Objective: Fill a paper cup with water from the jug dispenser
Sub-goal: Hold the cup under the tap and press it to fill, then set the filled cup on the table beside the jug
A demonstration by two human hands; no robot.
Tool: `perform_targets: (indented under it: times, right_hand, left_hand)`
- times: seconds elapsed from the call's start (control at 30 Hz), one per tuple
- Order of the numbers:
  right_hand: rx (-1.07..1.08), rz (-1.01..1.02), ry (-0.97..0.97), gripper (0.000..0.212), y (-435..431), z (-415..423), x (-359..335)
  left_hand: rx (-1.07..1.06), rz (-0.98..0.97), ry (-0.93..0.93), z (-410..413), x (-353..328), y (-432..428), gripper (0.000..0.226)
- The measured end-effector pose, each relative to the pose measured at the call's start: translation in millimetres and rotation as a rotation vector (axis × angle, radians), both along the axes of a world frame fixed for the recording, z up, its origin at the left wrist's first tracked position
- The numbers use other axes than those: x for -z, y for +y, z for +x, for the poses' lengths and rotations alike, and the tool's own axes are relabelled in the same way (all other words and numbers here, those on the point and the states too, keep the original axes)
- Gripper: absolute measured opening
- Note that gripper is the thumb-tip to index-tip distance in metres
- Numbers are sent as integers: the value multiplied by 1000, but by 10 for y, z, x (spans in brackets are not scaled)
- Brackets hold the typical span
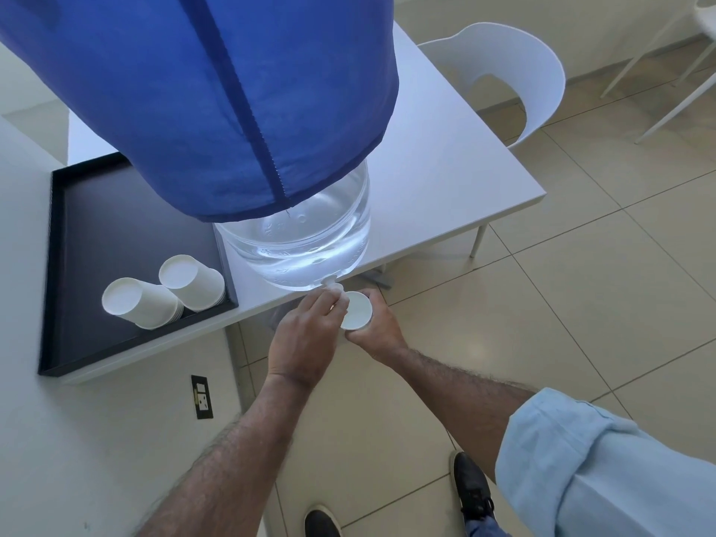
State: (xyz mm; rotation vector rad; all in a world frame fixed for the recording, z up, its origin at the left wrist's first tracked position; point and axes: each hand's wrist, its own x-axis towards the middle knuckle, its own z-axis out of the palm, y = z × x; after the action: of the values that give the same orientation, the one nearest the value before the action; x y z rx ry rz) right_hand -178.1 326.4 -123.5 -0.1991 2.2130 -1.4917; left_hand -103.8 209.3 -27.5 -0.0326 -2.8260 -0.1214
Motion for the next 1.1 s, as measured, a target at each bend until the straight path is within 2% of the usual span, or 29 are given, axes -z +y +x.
perform_targets:
  times: [0.13, 0.27, 0.43, 0.73, 0.83, 1.1]
  right_hand:
    - [0, -12, 3, 58, 13, -6, 8]
    - [38, -2, -2, 59, 89, -17, 59]
    - [64, 13, 2, 61, 337, -96, 14]
    - [150, 11, 90, 63, 678, -354, -362]
    - [170, -18, 129, 64, 708, -476, -553]
    - [178, -40, 213, 68, 601, -884, -966]
  left_hand:
    - [-30, 55, 30, 89, 57, 37, 34]
    - [-176, 239, 54, 281, 78, 4, 33]
    - [-321, 317, -28, 591, 171, -28, 36]
    - [-369, 332, -233, 817, 193, 209, 46]
    - [-380, 354, -260, 822, 189, 248, 38]
    - [-382, 363, -304, 826, 163, 216, 42]
